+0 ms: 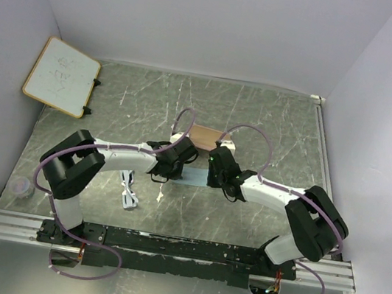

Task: Organize the sunglasses
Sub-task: Pick up the glasses cleaning cloth from the center of the board.

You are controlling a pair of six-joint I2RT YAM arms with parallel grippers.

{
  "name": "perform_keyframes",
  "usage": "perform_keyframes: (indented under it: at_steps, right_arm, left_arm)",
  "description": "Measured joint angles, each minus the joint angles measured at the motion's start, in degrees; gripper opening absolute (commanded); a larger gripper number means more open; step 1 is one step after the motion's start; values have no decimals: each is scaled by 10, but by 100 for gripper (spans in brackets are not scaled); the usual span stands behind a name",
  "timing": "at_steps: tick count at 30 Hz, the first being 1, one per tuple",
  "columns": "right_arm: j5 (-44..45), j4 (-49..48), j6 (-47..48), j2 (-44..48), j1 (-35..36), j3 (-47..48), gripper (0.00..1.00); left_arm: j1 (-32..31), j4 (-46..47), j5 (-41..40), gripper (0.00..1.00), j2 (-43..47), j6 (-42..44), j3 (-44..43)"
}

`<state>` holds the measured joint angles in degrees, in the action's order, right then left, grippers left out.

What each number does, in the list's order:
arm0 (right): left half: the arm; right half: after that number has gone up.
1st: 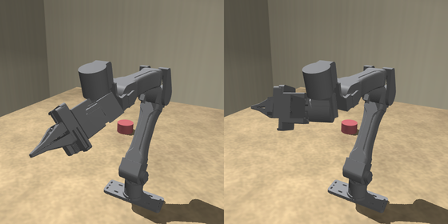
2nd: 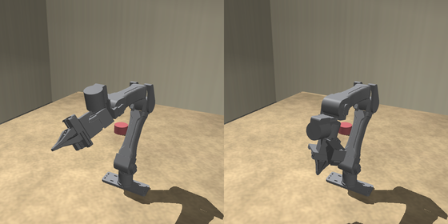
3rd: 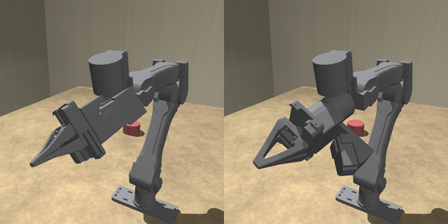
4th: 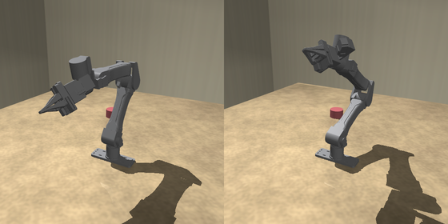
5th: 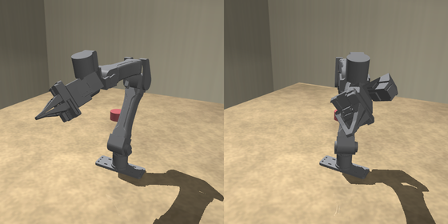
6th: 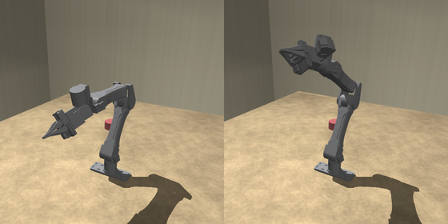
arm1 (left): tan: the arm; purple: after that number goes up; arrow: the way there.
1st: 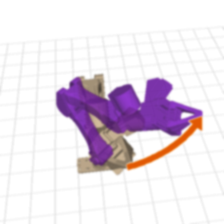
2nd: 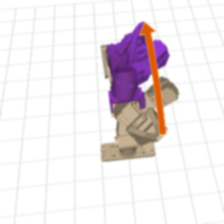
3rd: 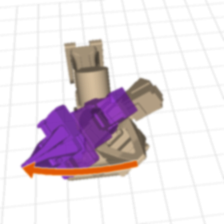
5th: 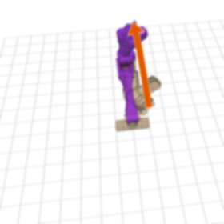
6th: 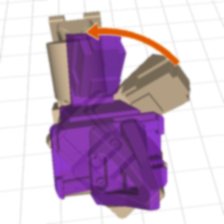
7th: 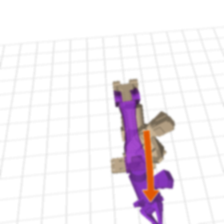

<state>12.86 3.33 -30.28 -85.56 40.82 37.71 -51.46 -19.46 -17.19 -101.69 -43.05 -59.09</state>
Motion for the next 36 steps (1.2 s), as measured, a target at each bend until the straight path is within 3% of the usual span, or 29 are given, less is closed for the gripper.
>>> perform_keyframes:
  at_steps: [36]
  right_arm:
    - [-21,-27,-12,-16,0,0,12]
  left_arm:
    - [3,8,8,7,3,2,5]
